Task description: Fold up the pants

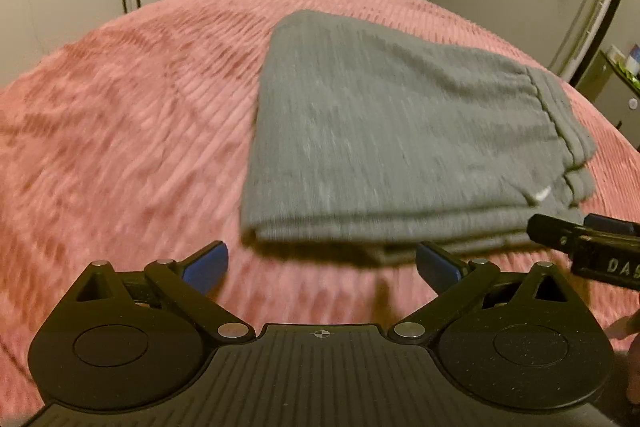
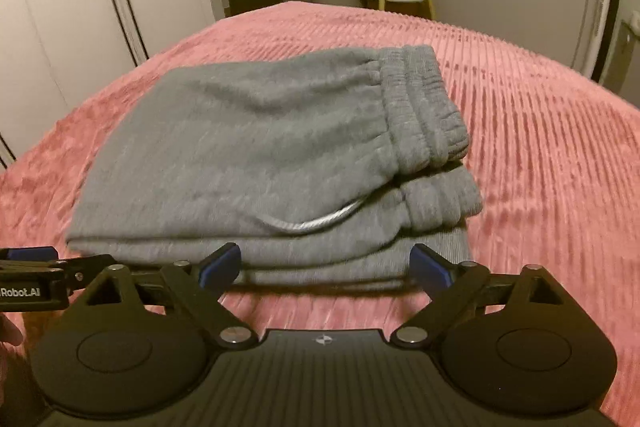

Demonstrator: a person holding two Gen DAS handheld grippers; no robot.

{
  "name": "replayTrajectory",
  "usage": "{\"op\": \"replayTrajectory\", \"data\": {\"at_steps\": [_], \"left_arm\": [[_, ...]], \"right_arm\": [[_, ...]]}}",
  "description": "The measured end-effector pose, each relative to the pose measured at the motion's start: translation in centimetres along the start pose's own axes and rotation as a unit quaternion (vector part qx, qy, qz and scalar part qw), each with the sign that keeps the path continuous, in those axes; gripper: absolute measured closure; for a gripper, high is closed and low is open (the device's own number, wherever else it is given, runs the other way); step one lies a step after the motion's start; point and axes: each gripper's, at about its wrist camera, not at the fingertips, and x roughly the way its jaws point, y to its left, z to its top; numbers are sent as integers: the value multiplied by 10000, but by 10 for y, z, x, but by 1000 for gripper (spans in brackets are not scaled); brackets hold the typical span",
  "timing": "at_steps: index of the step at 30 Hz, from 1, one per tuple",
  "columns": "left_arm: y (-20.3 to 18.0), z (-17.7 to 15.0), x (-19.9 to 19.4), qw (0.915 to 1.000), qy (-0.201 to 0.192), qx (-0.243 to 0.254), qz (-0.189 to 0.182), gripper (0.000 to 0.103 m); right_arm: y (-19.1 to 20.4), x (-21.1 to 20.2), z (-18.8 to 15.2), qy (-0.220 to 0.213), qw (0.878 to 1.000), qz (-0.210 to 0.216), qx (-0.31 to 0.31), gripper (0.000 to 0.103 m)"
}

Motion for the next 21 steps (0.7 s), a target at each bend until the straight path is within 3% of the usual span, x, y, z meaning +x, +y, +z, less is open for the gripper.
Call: {"op": "replayTrajectory", "data": {"at_steps": [4, 11, 14, 17, 21], "left_arm": [[-2, -13, -9, 9999, 68, -98, -41, 0], [-9, -24, -30, 9993, -290, 98, 228, 0], [-11, -28, -37, 9987, -404, 126, 292, 0], [-11, -29, -38, 9983, -451, 90, 358, 0], [-6, -29, -36, 9988, -383, -30, 319, 0]], "right_arm": [[15, -16, -10, 10, 9996, -109, -241, 4], [26, -41, -16, -173, 9988, -338, -295, 4], [30, -42, -16, -110, 9973, -653, -329, 4], [31, -50, -18, -229, 9983, -404, -342, 4], [30, -49, -18, -229, 9982, -459, -319, 4]]}}
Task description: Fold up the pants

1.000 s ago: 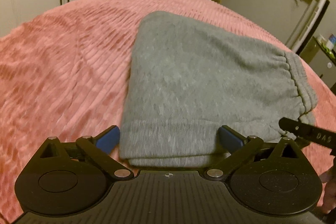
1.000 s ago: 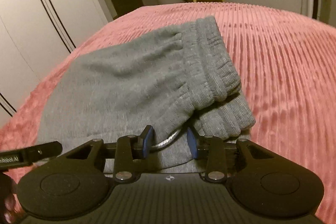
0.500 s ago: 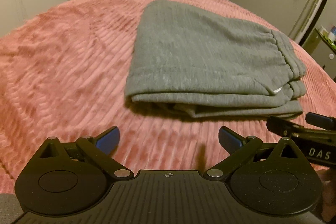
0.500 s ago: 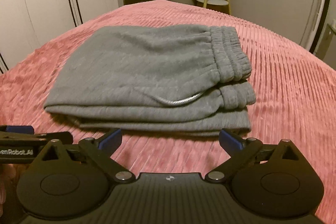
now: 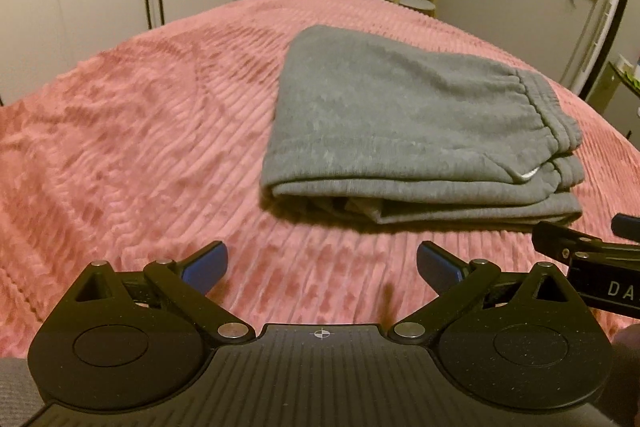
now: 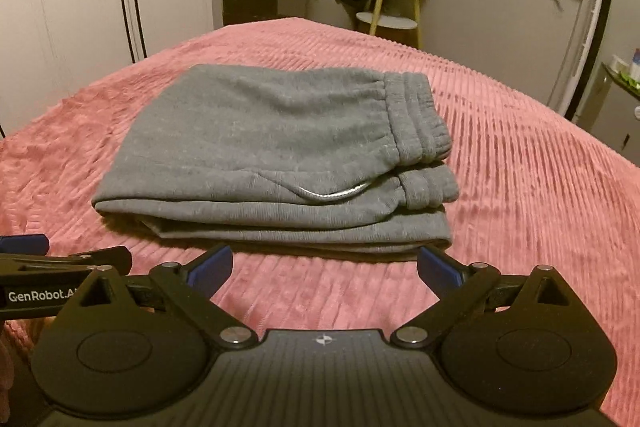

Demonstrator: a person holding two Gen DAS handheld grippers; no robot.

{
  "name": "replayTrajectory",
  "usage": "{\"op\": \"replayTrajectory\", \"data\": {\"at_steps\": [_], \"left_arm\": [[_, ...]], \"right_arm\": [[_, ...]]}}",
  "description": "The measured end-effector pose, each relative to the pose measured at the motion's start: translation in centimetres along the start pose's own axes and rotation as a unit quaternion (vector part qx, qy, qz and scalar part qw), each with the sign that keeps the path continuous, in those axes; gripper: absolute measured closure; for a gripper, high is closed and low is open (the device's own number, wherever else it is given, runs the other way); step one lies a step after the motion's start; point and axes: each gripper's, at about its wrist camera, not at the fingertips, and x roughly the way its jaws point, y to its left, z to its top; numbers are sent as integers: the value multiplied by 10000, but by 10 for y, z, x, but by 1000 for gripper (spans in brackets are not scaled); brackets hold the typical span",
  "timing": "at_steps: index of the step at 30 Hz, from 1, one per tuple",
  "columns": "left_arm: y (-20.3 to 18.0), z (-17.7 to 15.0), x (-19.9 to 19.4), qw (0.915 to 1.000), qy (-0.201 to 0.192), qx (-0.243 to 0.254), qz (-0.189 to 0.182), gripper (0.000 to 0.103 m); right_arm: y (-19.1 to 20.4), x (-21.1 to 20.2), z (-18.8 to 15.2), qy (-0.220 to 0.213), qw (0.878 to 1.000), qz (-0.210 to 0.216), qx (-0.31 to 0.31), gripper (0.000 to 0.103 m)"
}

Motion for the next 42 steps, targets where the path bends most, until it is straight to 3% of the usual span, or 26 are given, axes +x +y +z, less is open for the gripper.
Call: {"op": "replayTrajectory", "data": {"at_steps": [9, 42], "left_arm": [[2, 0, 5, 9999, 101, -80, -33, 0], [0, 0, 8, 9998, 162, -2, -130, 0]], "right_arm": [[-10, 3, -1, 18, 9992, 131, 365, 4], [-8, 6, -3, 86, 9994, 159, 303, 4]]}}
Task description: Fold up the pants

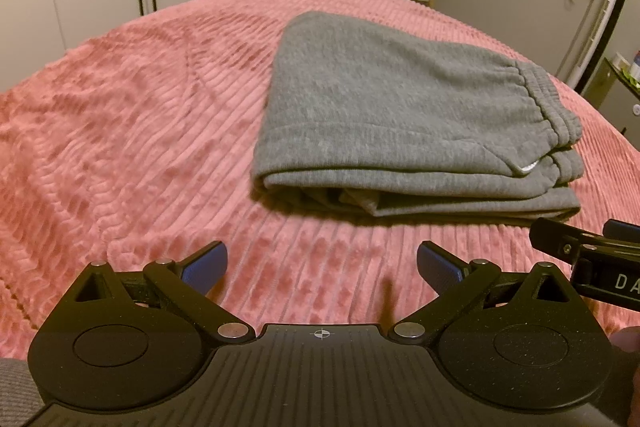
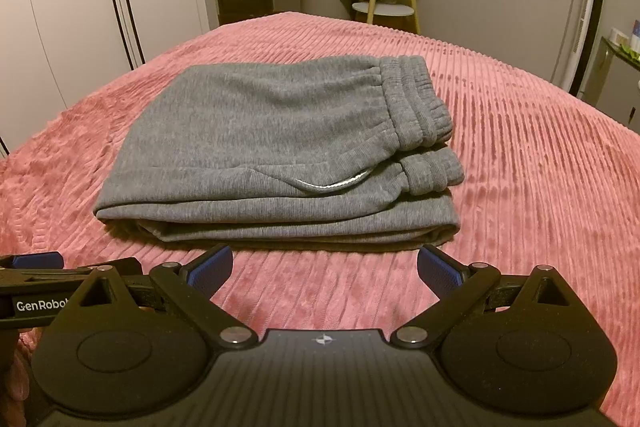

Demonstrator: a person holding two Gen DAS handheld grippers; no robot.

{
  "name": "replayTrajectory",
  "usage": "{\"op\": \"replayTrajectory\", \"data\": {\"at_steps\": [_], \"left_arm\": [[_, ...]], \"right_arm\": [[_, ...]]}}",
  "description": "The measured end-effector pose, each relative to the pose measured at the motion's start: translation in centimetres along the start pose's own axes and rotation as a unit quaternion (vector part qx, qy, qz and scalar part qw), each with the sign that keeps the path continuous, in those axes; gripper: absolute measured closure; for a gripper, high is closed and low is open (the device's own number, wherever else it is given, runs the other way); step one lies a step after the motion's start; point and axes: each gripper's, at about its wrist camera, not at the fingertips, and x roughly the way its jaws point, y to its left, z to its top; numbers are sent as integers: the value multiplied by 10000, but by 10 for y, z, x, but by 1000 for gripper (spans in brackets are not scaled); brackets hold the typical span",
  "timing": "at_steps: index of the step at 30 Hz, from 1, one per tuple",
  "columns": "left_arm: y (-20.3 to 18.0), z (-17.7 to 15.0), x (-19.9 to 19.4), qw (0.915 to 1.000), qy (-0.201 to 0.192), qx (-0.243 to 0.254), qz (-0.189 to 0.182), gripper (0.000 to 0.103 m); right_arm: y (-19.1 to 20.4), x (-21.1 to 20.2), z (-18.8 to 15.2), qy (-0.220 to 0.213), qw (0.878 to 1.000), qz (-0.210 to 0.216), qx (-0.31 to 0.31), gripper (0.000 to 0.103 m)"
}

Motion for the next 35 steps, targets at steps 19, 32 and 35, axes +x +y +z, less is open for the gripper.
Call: {"op": "replayTrajectory", "data": {"at_steps": [19, 32, 35], "left_arm": [[-2, -2, 0, 9999, -67, 71, -92, 0], [-4, -2, 0, 9999, -47, 133, -8, 0], [-4, -2, 1, 9999, -54, 159, -22, 0]], "right_arm": [[0, 1, -1, 34, 10000, -30, -17, 4], [0, 1, -1, 54, 10000, -41, -18, 4], [0, 1, -1, 57, 10000, -44, -13, 4]]}}
